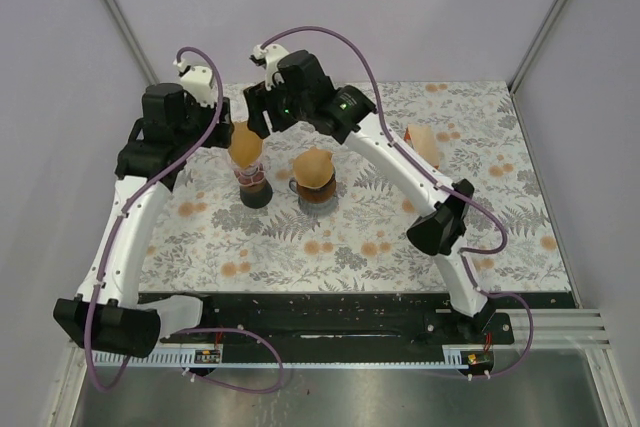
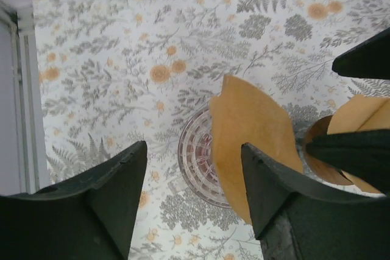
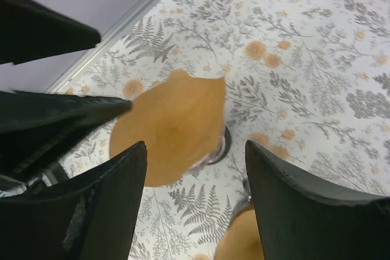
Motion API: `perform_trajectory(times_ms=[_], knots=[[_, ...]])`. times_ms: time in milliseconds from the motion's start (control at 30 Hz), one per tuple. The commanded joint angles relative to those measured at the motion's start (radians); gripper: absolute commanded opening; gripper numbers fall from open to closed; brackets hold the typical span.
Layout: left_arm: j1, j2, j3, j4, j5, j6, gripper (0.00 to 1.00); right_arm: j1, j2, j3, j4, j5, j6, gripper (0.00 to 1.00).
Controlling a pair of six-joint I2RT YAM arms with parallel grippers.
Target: Place the coffee filter in the dripper
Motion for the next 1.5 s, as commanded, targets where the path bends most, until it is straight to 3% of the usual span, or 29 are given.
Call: perform_trajectory(times_ms=[0, 67, 133, 167, 367, 600, 933, 1233, 1467], knots=[[0.003, -0.044, 0.096, 0.012, 0.138, 0.025, 0.55, -0.049, -0.141, -0.066, 0.036, 0.077, -0.016, 0.73], [-0.014, -0.029, 0.117, -0.012, 0.198, 0.034, 0.37, -0.084, -0.184, -0.139, 0.036, 0.085, -0.002, 0.73], [-0.051, 0.002, 0.134, -0.051, 0.189, 0.06, 0.09, -0.123, -0.239, -0.216, 0.049, 0.083, 0.007, 0.75], [-0.069, 0.023, 0.139, -0.07, 0.171, 0.078, 0.0, -0.138, -0.27, -0.265, 0.062, 0.083, 0.01, 0.76], [-0.107, 0.121, 0.157, -0.118, 0.114, 0.137, 0.0, -0.219, -0.498, -0.56, 0.204, 0.166, 0.005, 0.83], [-0.118, 0.191, 0.17, -0.129, 0.04, 0.181, 0.0, -0.284, -0.632, -0.736, 0.27, 0.183, 0.01, 0.85], [-0.111, 0.243, 0.044, -0.16, 0.063, 0.209, 0.0, -0.299, -0.65, -0.79, 0.281, 0.169, 0.009, 0.85], [-0.081, 0.303, 0.013, -0.166, 0.15, 0.207, 0.0, -0.302, -0.641, -0.809, 0.287, 0.16, 0.012, 0.85], [-0.1, 0.355, -0.01, -0.164, 0.124, 0.224, 0.0, -0.304, -0.632, -0.815, 0.289, 0.155, 0.01, 0.85]])
